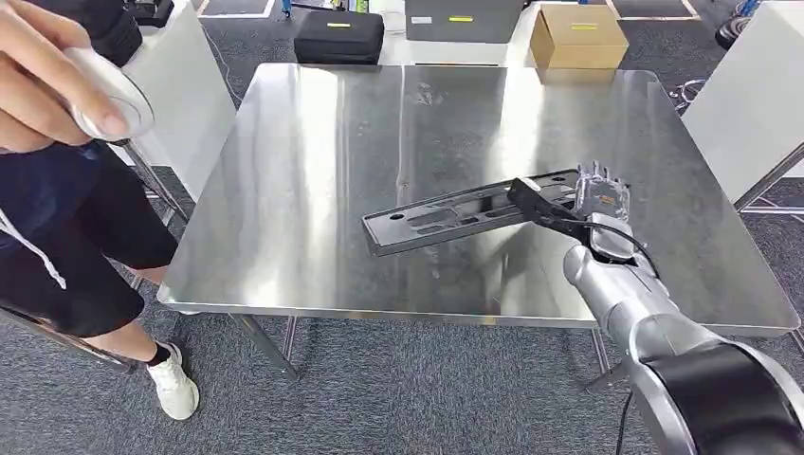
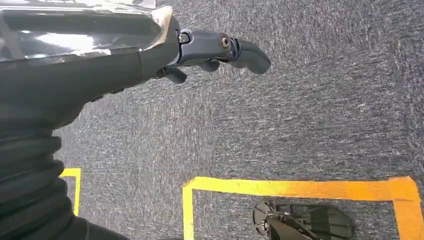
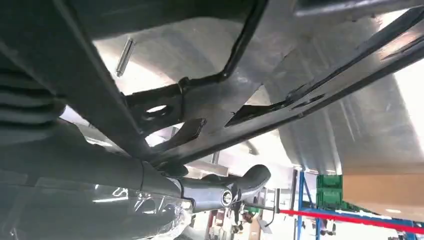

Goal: Take the parts from the cabinet and place them on the table.

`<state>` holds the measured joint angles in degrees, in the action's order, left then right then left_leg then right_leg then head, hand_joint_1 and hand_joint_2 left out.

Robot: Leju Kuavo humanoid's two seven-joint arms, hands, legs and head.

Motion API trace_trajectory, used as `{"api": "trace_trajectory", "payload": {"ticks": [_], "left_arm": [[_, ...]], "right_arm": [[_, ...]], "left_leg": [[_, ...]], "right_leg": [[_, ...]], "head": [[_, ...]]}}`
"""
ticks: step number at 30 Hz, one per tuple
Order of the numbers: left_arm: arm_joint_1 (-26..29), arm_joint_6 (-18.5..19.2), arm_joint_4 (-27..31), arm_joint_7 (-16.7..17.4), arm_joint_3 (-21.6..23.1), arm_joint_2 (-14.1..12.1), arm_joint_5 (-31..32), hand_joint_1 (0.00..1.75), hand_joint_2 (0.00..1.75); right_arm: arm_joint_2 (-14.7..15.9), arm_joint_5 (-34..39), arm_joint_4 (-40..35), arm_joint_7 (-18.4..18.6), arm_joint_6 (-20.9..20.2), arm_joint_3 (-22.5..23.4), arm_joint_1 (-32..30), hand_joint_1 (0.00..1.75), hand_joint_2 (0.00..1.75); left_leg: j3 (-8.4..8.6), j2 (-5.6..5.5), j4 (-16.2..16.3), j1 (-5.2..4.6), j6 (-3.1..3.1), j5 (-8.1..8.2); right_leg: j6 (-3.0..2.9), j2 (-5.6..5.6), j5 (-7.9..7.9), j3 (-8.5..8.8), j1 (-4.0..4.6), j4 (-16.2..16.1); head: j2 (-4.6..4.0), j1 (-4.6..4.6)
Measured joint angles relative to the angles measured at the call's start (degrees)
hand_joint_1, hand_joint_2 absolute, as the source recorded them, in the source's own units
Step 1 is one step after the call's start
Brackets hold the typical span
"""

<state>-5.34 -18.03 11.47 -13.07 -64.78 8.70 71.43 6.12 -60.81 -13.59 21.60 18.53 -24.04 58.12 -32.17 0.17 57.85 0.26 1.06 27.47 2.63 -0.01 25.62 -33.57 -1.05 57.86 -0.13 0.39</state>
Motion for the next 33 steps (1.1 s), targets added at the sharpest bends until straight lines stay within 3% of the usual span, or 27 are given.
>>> {"api": "trace_trajectory", "payload": {"ticks": [15,33], "left_arm": [[0.0,0.0,0.0,0.0,0.0,0.0,0.1,0.00,1.75],[0.0,0.3,0.0,-0.5,0.0,0.1,0.5,0.00,1.75]], "right_arm": [[-0.8,-0.1,0.0,-0.2,-0.5,0.0,-0.9,0.00,0.00],[-2.7,0.2,0.0,-3.4,-1.3,0.7,-1.7,0.00,0.00]], "left_leg": [[0.00,0.01,0.0,0.00,0.00,0.00],[0.00,0.00,0.0,0.00,0.00,0.00]], "right_leg": [[0.00,0.01,0.00,0.00,0.00,0.0],[0.00,0.00,0.00,0.00,0.00,0.0]], "head": [[0.00,0.00],[0.00,0.02]]}}
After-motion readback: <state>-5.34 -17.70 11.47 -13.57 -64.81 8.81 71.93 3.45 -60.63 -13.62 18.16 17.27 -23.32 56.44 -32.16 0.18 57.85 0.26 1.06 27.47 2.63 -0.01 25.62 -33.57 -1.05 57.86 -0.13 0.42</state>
